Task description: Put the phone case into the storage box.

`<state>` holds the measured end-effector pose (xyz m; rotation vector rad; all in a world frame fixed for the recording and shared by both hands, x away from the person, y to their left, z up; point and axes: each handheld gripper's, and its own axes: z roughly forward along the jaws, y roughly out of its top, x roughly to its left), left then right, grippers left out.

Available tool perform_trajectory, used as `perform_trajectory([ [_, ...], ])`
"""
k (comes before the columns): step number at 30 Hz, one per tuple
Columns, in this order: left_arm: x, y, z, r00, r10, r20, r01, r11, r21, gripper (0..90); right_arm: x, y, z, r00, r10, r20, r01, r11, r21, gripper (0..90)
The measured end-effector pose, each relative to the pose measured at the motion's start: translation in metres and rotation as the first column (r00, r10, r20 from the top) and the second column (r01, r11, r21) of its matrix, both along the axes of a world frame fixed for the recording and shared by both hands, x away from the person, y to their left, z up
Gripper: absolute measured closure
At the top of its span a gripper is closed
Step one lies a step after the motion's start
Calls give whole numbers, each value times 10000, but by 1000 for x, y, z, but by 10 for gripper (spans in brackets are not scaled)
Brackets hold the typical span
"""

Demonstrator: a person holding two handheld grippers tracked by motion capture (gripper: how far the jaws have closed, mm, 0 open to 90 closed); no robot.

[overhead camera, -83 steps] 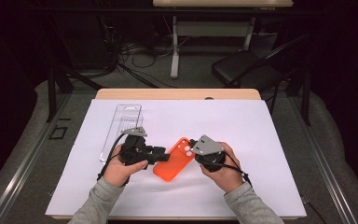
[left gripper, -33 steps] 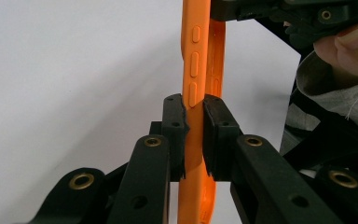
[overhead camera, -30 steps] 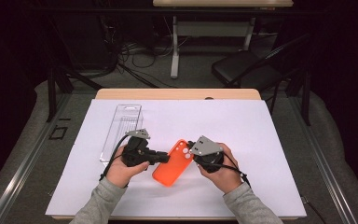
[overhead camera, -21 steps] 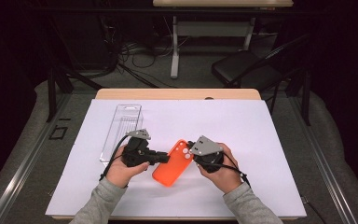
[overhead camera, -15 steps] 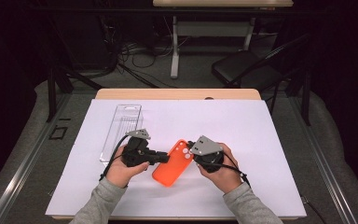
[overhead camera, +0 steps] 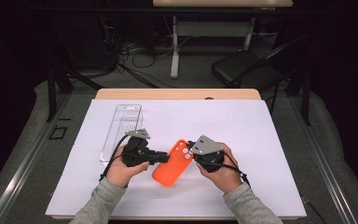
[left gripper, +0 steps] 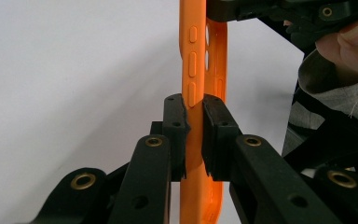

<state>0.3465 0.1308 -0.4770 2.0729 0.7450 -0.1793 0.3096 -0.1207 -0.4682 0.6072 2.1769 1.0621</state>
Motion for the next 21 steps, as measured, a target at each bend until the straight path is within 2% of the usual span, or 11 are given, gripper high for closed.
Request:
perform_trajectory([
  [21, 1, 1, -1, 9996, 269, 50, -269, 9996, 3, 810, 1, -1, 1, 9998, 63, -172, -58, 9995, 308, 728],
])
